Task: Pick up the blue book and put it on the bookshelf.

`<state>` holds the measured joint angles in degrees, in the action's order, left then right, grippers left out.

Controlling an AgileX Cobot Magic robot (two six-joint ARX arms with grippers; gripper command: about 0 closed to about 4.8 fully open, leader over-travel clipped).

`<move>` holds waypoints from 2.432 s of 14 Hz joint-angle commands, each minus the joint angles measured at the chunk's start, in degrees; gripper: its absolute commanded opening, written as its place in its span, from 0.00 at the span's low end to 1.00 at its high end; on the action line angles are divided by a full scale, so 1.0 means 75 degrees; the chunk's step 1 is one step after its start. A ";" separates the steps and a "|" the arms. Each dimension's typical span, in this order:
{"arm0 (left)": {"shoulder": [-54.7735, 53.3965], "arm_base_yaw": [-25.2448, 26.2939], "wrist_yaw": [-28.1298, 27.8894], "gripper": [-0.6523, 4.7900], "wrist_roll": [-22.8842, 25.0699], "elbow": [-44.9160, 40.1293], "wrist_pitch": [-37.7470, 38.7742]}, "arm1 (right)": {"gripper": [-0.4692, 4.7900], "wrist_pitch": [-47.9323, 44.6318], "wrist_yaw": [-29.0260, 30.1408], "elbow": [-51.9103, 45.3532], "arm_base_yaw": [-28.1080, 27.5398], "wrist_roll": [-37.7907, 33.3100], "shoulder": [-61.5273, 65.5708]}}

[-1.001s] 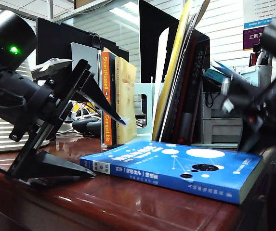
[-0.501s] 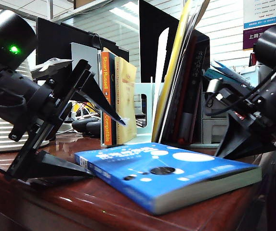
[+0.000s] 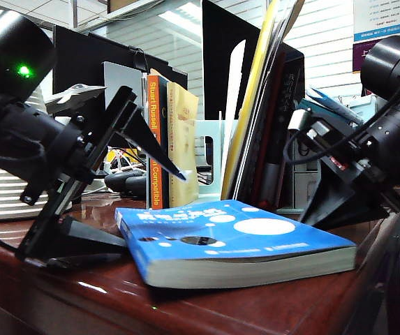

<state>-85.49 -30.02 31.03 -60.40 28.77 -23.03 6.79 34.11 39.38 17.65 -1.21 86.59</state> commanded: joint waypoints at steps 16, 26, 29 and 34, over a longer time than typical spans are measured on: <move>-0.0358 -0.0230 0.0507 0.11 0.1137 0.0621 -0.1545 | 0.08 -0.0149 0.0449 0.0023 0.0064 0.0405 -0.0458; 0.3311 -0.0187 0.0493 0.11 0.4086 0.0621 -0.1728 | 0.08 -0.0583 -0.2092 0.0023 -0.0038 0.0108 -0.3515; 0.3885 0.0041 -0.1358 0.11 0.4593 0.0699 -0.3016 | 0.08 -0.1236 -0.2189 0.0023 -0.0035 0.0105 -0.4144; 0.2492 0.0041 -0.2882 0.11 0.6968 0.2926 -0.2124 | 0.08 -0.1830 -0.2180 0.0023 -0.0029 0.0105 -0.4704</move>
<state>-65.36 -29.54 8.82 -9.34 48.12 -35.14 -5.98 17.76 39.35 17.37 -0.36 51.55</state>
